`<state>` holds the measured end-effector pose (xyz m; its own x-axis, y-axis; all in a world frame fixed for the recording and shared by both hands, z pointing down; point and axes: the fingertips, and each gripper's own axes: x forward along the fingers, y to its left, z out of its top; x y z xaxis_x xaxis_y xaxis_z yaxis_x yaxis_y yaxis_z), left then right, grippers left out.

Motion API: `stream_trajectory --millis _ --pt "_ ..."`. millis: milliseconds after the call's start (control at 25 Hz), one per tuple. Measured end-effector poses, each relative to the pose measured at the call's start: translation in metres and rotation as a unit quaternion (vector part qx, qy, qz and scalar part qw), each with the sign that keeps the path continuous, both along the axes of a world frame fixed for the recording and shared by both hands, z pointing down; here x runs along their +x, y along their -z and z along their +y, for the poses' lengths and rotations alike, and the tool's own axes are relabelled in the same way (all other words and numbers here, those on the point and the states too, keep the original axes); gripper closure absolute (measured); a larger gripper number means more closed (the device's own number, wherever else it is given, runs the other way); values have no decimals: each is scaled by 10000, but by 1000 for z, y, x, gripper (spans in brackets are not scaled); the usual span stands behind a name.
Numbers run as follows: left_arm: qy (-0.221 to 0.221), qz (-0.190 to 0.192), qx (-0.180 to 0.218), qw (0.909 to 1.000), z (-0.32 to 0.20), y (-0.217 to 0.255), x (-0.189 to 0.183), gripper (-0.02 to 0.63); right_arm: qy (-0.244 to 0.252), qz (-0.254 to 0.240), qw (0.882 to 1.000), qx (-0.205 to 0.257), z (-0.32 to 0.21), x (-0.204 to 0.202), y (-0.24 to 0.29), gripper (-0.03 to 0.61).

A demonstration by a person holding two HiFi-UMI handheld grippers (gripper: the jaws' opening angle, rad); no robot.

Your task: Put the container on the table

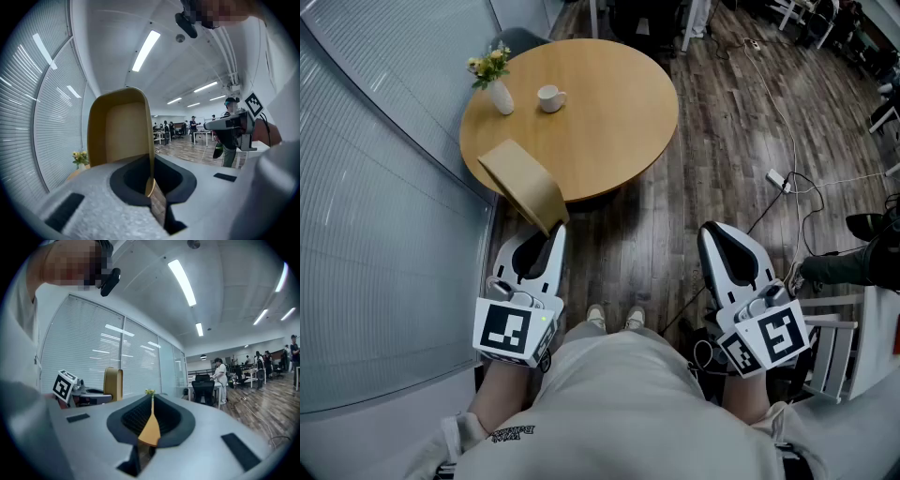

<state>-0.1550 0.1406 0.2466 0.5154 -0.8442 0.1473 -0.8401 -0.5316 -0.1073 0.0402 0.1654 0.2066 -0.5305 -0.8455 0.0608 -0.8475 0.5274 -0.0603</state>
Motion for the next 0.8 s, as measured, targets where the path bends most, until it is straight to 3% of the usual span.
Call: stream_trajectory --millis 800 --pt "46 -133 -20 9999 3 -8 31 586 -39 -292 9995 -142 -8 38 -15 543"
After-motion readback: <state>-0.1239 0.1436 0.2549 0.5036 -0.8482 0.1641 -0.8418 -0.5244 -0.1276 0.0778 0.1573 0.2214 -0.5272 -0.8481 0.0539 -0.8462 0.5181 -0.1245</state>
